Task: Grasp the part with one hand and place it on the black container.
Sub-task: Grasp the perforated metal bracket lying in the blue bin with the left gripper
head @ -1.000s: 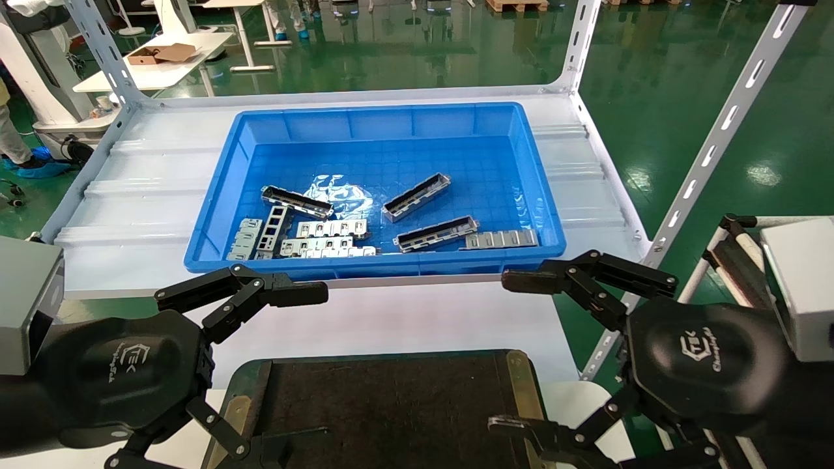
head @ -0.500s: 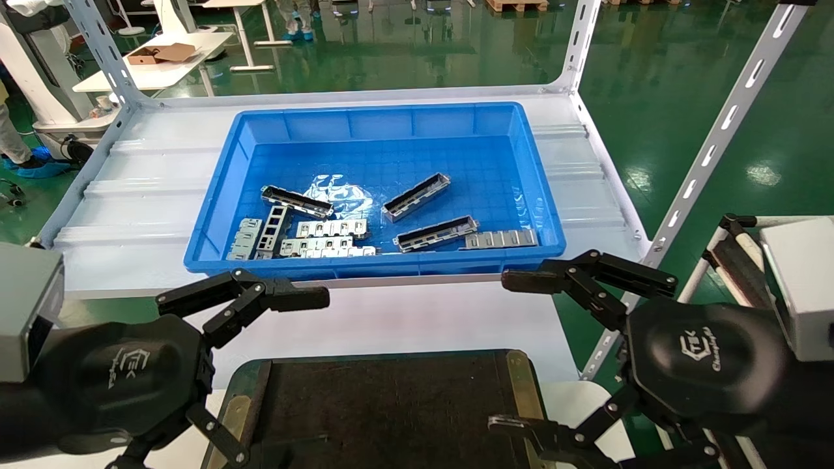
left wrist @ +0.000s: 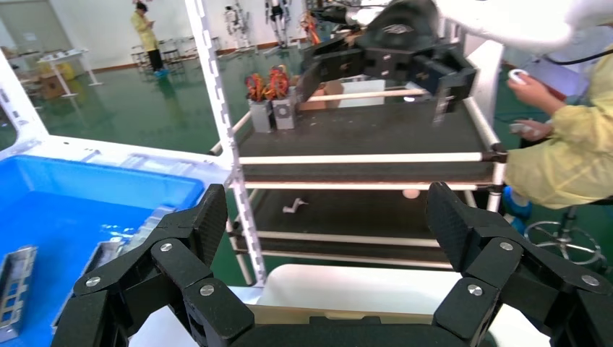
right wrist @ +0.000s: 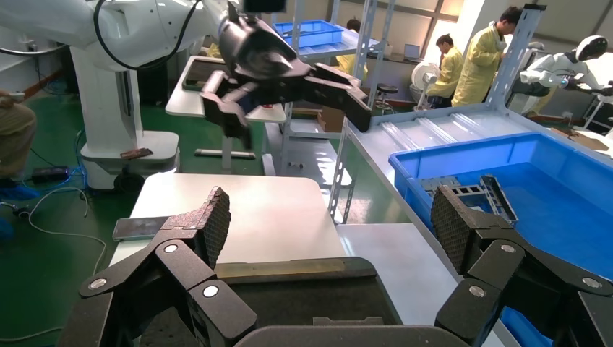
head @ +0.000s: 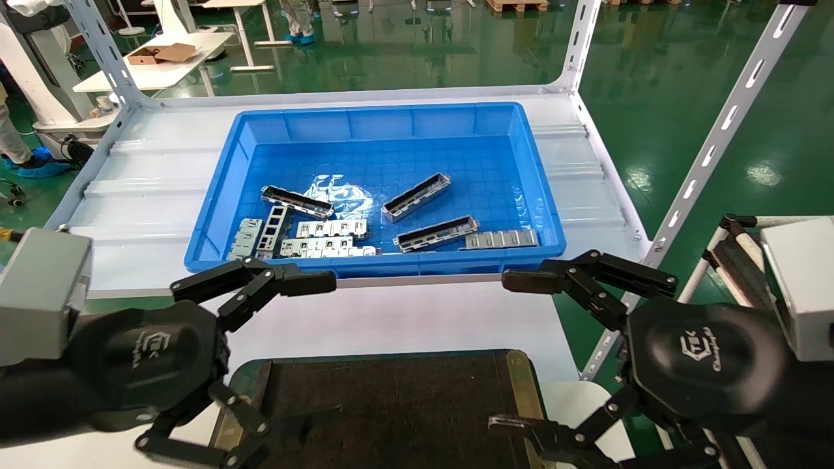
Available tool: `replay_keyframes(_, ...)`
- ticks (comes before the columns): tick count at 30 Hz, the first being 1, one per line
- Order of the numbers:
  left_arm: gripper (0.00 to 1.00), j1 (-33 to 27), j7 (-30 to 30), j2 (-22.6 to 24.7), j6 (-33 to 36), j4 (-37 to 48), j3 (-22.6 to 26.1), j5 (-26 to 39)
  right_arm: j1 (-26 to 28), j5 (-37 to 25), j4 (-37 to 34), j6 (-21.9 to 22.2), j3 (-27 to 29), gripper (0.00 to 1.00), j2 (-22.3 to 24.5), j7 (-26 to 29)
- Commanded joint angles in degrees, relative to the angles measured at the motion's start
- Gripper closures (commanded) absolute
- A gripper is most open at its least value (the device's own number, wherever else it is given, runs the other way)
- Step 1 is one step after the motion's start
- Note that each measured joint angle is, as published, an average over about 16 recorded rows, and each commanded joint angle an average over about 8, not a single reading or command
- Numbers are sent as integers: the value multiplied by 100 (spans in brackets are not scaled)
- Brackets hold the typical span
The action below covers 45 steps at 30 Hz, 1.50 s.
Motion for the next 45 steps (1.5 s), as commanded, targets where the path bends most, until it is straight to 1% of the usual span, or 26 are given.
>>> replay_keyframes(1,0,-7,12,46,-102,-9,17,73,0,0,0,0,0,0,0,0)
replay_keyframes(12,0,-391,193,709,-867,417,297,840,0,0,0,0,-1,0,0,0)
replay_keyframes(21,0,-897,477,1455,-1489,1210,568,1491,0,1,0,0,-1,0,0,0)
replay_keyframes(26,0,-1243,700,1916,-1801,1856,749,1877,0,1,0,0,-1,0,0,-1)
replay_keyframes(32,0,-1688,1079,2498,-2150,2834,923,2253,0,1,0,0,-1,0,0,-1)
replay_keyframes(45,0,-2540,2049,3651,-3028,5030,1020,2625,1,1,0,1,-2,0,1,-1)
